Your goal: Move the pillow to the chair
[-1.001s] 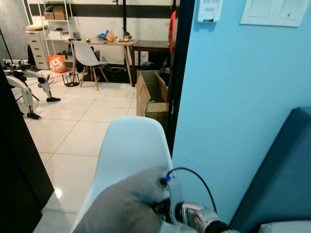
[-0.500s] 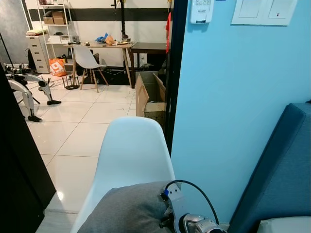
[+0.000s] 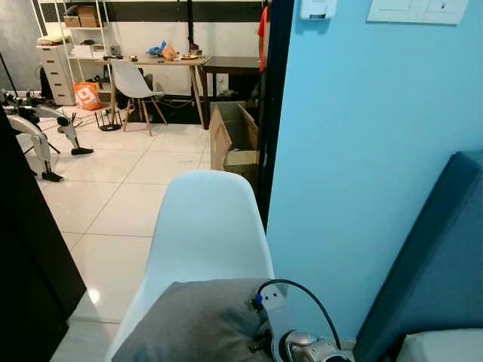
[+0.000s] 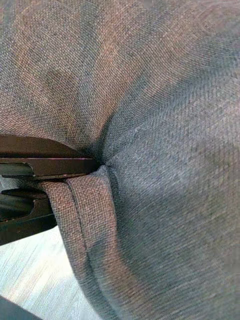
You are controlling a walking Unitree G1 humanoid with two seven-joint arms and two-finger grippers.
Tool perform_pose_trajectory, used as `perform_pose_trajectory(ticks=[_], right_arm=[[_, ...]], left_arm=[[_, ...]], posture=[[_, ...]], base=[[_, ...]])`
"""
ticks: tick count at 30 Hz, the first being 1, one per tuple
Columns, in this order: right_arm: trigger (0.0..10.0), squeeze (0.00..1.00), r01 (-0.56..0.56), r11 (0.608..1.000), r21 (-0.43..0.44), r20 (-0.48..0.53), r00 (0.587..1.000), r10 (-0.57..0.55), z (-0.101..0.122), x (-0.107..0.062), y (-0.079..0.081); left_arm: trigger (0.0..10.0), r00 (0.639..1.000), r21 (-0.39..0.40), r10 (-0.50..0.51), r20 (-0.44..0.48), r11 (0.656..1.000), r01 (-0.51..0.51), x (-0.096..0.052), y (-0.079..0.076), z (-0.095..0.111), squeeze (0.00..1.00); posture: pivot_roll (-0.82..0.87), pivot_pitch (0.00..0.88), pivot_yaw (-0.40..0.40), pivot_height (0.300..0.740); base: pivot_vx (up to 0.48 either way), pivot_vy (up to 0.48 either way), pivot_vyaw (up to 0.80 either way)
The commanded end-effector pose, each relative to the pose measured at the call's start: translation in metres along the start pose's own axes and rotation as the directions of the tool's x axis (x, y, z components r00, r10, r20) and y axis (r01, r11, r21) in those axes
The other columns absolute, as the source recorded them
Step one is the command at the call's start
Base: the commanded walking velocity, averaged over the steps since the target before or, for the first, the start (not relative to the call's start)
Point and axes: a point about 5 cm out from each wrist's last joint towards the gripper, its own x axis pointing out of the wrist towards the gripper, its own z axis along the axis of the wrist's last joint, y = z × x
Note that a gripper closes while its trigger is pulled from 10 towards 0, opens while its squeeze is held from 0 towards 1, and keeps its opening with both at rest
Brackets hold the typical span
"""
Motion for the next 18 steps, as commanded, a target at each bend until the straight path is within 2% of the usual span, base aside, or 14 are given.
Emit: perform_pose_trajectory(ticks=[1,8,12,14,18], right_arm=[[10.0,0.00,-0.012,1.000,-0.022,-0.012,1.000,0.012,-0.004,0.002,0.006],[10.0,0.00,-0.014,0.998,-0.066,-0.032,0.999,0.012,-0.007,0.003,0.009],[10.0,0.00,0.040,0.995,-0.091,-0.043,0.998,-0.044,-0.009,0.002,0.004],[10.0,0.00,0.132,0.988,-0.085,-0.035,0.990,-0.135,-0.008,0.000,-0.007],[10.0,0.00,0.218,0.973,-0.072,-0.019,0.975,-0.219,-0.006,-0.004,-0.019]], left_arm=[[10.0,1.000,-0.002,0.009,-0.019,1.000,-0.009,-0.001,0.004,-0.006,0.00],[10.0,1.000,-0.003,0.011,-0.025,1.000,-0.011,-0.001,0.004,-0.007,0.00],[10.0,1.000,-0.004,0.009,-0.025,1.000,-0.010,-0.001,0.003,-0.007,0.00],[10.0,1.000,-0.006,0.009,-0.025,1.000,-0.009,-0.001,0.002,-0.007,0.00],[10.0,1.000,-0.006,0.009,-0.025,1.000,-0.009,-0.001,0.002,-0.007,0.00]], posture=[[0.04,0.049,-0.023,0.621],[0.05,0.053,-0.024,0.591],[0.05,0.055,-0.026,0.576],[0.05,0.056,-0.026,0.576],[0.05,0.058,-0.025,0.576]], base=[[0.000,0.000,0.00],[0.000,0.000,0.00],[0.000,0.000,0.00],[0.000,0.000,0.00],[0.000,0.000,0.00]])
